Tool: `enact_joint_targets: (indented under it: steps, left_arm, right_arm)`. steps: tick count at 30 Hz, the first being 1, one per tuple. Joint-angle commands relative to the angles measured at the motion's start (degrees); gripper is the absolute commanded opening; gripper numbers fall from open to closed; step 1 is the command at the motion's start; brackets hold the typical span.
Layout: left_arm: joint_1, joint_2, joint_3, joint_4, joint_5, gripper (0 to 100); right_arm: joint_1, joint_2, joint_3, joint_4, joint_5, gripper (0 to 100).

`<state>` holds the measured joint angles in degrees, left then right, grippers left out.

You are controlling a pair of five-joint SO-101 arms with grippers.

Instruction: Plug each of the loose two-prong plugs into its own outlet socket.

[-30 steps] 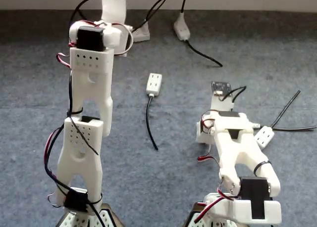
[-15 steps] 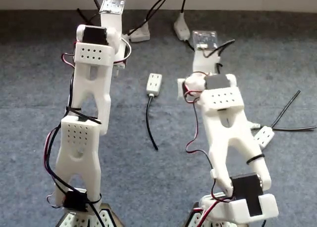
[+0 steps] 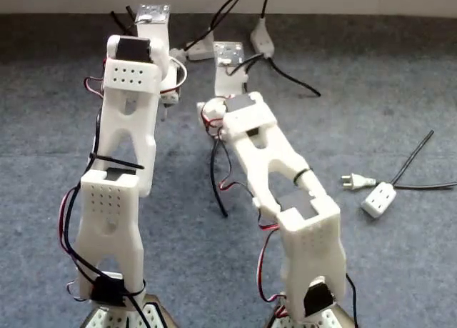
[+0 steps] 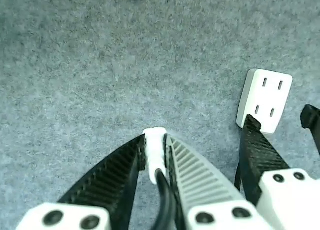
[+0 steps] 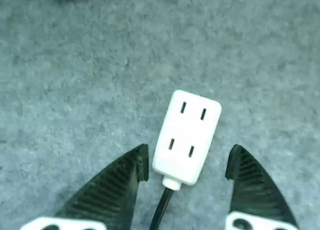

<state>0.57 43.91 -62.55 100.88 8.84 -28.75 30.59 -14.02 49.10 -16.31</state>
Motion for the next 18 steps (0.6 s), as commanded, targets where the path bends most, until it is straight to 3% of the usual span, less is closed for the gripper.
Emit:
enact_joint_targets:
  steps: [1, 7, 15, 18]
  left_arm:
    - [-0.13, 1.01, -0.13, -2.81, 0.44, 1]
    - [-0.13, 2.24, -0.22, -3.34, 0.53, 1]
    - [-0.13, 2.33, 0.13, -3.34, 0.53, 1]
    - [-0.22, 2.33, 0.13, -3.34, 0.53, 1]
  right_arm:
    - [-0.22, 3.65, -7.69, -0.48, -2.29, 25.3]
    - [1.63, 9.27, -9.8, -0.31, -8.44, 25.3]
    - [2.07, 14.46, -14.73, -0.22, -8.44, 25.1]
    - [2.68, 17.27, -17.98, 1.27, -7.65, 20.2]
